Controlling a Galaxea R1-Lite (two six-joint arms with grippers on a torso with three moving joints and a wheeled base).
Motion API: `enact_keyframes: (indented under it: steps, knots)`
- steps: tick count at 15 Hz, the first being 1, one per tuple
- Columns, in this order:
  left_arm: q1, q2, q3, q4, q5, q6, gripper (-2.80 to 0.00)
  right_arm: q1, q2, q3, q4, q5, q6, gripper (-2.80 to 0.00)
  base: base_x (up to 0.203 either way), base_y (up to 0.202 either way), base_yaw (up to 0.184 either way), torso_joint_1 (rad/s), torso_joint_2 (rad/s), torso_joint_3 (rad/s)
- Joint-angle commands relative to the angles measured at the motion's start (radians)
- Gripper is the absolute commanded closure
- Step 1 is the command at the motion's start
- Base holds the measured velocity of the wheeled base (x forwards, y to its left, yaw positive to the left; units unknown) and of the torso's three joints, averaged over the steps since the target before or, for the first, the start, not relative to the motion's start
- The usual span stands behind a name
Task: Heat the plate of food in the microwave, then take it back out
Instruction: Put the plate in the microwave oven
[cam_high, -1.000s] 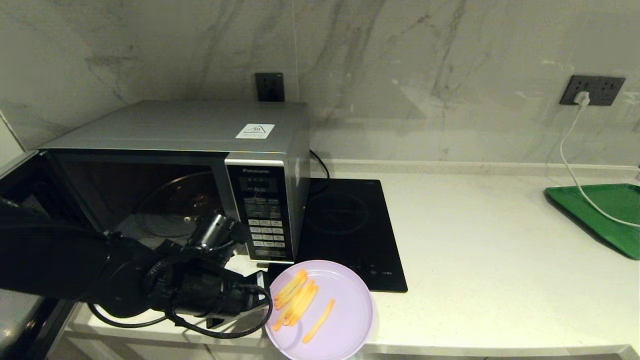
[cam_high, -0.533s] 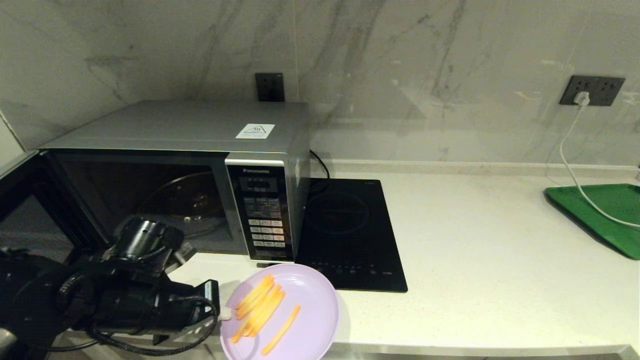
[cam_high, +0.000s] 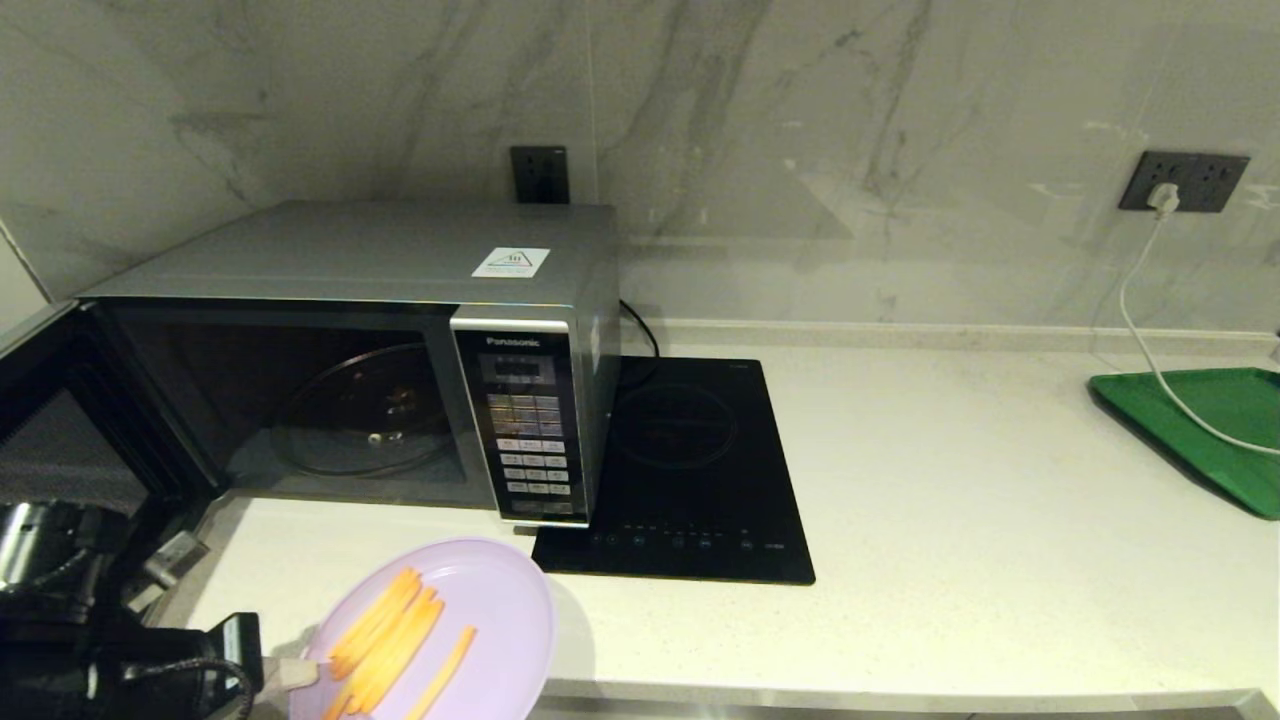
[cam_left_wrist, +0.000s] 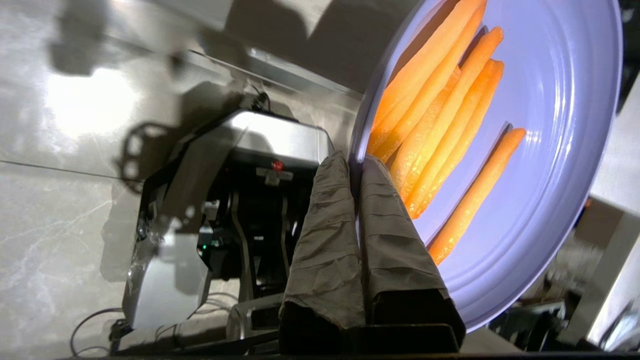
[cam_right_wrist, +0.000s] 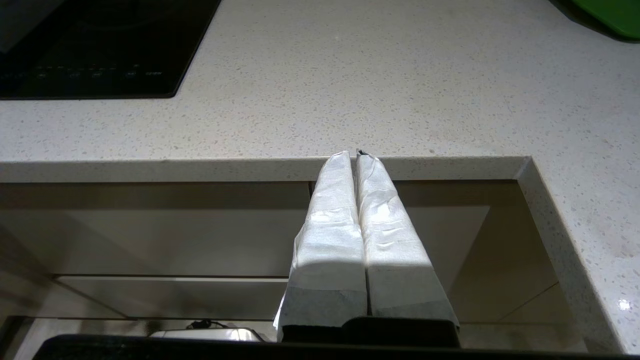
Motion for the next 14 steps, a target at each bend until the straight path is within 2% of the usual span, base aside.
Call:
enact_keyframes:
  steps: [1, 3, 6, 10, 11, 12, 14]
  knots:
    - [0.185, -0.039, 0.004, 0.02, -0.045, 0.061, 0.0, 0.0, 0.0, -0.001, 0.002, 0.0, 0.0, 0.0, 0.0, 0.0, 0.0, 0.0, 0.0, 0.0]
    - [0.294, -0.019, -0.014, 0.032, -0.084, 0.118, 0.0, 0.001, 0.0, 0.0, 0.002, 0.0, 0.0, 0.0, 0.0, 0.0, 0.0, 0.0, 0.0, 0.0]
    - [0.387, 0.053, -0.068, 0.036, -0.098, 0.141, 0.0, 0.0, 0.0, -0.001, 0.002, 0.0, 0.0, 0.0, 0.0, 0.0, 0.0, 0.0, 0.0, 0.0]
    - [0.395, 0.082, -0.099, 0.033, -0.114, 0.137, 0.0, 0.0, 0.0, 0.0, 0.002, 0.0, 0.0, 0.0, 0.0, 0.0, 0.0, 0.0, 0.0, 0.0]
    - [0.383, 0.098, -0.121, 0.032, -0.115, 0.118, 0.0, 0.0, 0.0, 0.001, 0.002, 0.0, 0.0, 0.0, 0.0, 0.0, 0.0, 0.0, 0.0, 0.0]
    - [0.369, 0.122, -0.155, 0.03, -0.116, 0.058, 0.0, 0.0, 0.0, -0.001, 0.002, 0.0, 0.0, 0.0, 0.0, 0.0, 0.0, 0.0, 0.0, 0.0]
    - [0.339, 0.172, -0.247, 0.027, -0.112, -0.1, 0.0, 0.0, 0.0, -0.001, 0.002, 0.0, 0.0, 0.0, 0.0, 0.0, 0.0, 0.0, 0.0, 0.0]
